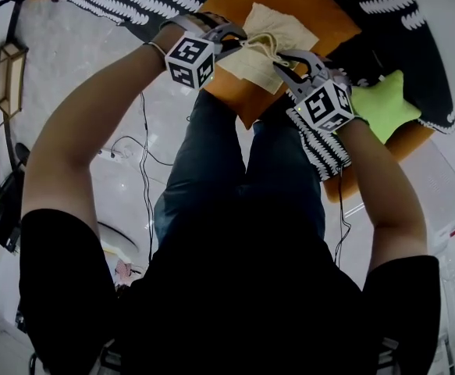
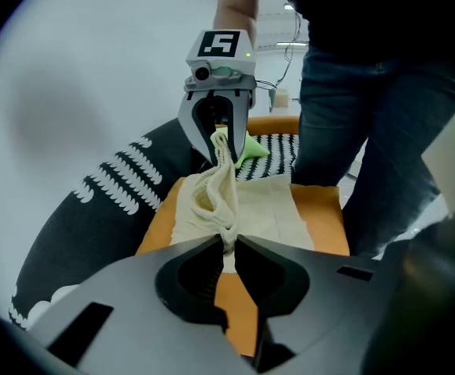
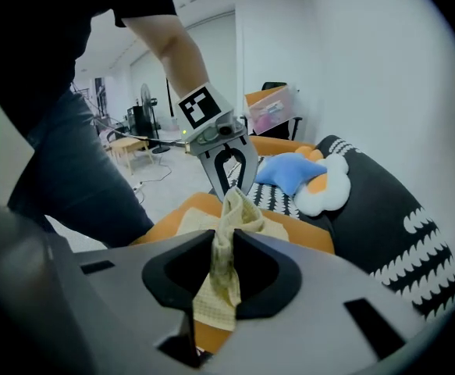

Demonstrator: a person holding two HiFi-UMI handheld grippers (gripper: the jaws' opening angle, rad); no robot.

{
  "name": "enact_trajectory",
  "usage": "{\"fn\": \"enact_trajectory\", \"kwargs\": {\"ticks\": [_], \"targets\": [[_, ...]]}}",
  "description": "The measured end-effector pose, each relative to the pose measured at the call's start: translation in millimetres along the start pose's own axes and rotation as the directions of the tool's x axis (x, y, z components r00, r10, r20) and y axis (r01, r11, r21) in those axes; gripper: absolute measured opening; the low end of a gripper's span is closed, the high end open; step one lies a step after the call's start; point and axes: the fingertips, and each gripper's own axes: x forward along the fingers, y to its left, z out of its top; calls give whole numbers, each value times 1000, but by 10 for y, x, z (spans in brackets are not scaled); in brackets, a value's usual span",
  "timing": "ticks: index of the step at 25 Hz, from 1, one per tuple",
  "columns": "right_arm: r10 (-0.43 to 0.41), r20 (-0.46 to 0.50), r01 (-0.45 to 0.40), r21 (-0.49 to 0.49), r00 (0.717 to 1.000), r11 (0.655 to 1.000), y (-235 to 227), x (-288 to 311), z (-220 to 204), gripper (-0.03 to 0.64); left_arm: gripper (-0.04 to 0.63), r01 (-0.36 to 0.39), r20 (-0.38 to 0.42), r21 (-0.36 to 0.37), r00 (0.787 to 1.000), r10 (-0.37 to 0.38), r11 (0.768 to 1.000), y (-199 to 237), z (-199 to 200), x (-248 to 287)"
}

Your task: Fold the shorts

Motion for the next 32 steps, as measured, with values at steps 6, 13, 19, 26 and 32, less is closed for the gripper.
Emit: {"fn": "enact_trajectory", "kwargs": {"ticks": [6,13,19,26,32], "targets": [[41,-59,-45,-70,997,997,379,200,-179,80,60,48,-44,60,998,-45,997,-404,-102,105],[74,-115,-82,-64,991,995,605,404,-403,81,60,75,-72,-7,995,-75,997,-585,-201,193],[106,-139,-106,3,985,994,717,544,-506,82,65,89,-73,-120,992,-98,989,-651,-261,242],[175,-188,-163,80,966,983,906,742,-690,103,103,142,-89,-172,983,-159,975,-837,-312,347],[227,-222,-203,124,948,971,1047,802,-752,149,126,154,-110,-227,977,-183,962,-938,-395,355]]}}
